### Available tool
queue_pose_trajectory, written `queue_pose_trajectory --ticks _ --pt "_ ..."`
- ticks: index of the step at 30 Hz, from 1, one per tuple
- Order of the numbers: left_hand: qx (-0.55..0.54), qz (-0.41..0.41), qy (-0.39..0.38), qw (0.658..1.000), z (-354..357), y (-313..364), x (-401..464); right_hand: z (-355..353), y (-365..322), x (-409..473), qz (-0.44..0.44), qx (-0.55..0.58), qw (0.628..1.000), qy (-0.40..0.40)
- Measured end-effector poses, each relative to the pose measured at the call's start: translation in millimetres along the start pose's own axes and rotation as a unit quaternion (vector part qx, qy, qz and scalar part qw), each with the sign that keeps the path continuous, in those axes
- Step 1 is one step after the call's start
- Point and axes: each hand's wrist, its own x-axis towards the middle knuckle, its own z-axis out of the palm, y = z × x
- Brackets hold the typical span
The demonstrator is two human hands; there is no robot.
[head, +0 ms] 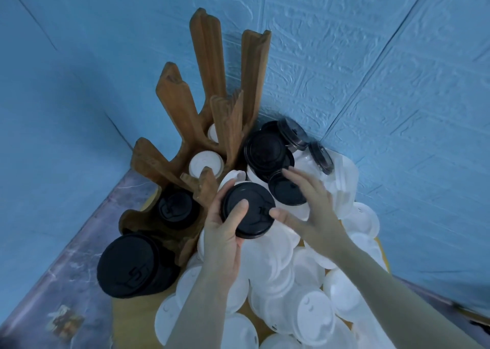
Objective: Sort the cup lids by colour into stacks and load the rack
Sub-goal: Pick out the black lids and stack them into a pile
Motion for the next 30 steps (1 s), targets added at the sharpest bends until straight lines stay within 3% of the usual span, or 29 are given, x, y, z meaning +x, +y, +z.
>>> queue_pose_trajectory --ticks 6,12,14,16,17,19,20,22,24,28,30 --pt "-0.004 0.001 0.027 1.0 -9.9 5.5 -4.7 -10.1 16.2 7.2 0.015 -0.185 0.982 -0.014" --pt "0.008 -0.01 0.036 0.999 -14.3 6.3 -8.0 -11.2 3.3 7.7 -0.042 -0.165 0.98 0.106" --pt "0.019 -0.008 0.037 0.999 -15.8 6.4 -9.7 -19.9 -11.7 3.1 -0.016 -0.063 0.988 0.143" --pt "0.022 -0.006 0.031 0.999 -15.9 5.4 -10.8 -32.8 -30.4 -2.3 0.068 0.122 0.978 0.155" --pt "0.023 -0.005 0.03 0.999 -14.6 4.8 -11.5 -38.4 -39.9 -5.5 0.107 0.238 0.953 0.152" --pt "0.02 -0.006 0.024 1.0 -11.4 3.1 -12.4 -44.4 -49.8 -11.7 0.17 0.45 0.868 0.123" --pt "0.016 -0.008 0.018 1.0 -9.8 2.0 -13.2 -44.1 -52.8 -14.8 0.196 0.519 0.827 0.093" --pt "0.01 -0.01 -0.001 1.0 -5.9 0.3 -14.9 -39.5 -54.9 -20.1 0.234 0.557 0.796 0.049" --pt "0.022 -0.008 -0.031 0.999 -0.7 -1.0 -17.6 -32.6 -55.1 -24.0 0.254 0.526 0.81 0.041" --pt "0.05 -0.004 -0.048 0.998 6.0 -5.6 -20.8 -22.7 -47.9 -28.1 0.262 0.323 0.905 0.084" --pt "0.05 -0.006 -0.047 0.998 6.3 -10.5 -19.3 -19.8 -44.9 -28.8 0.261 0.276 0.921 0.091"
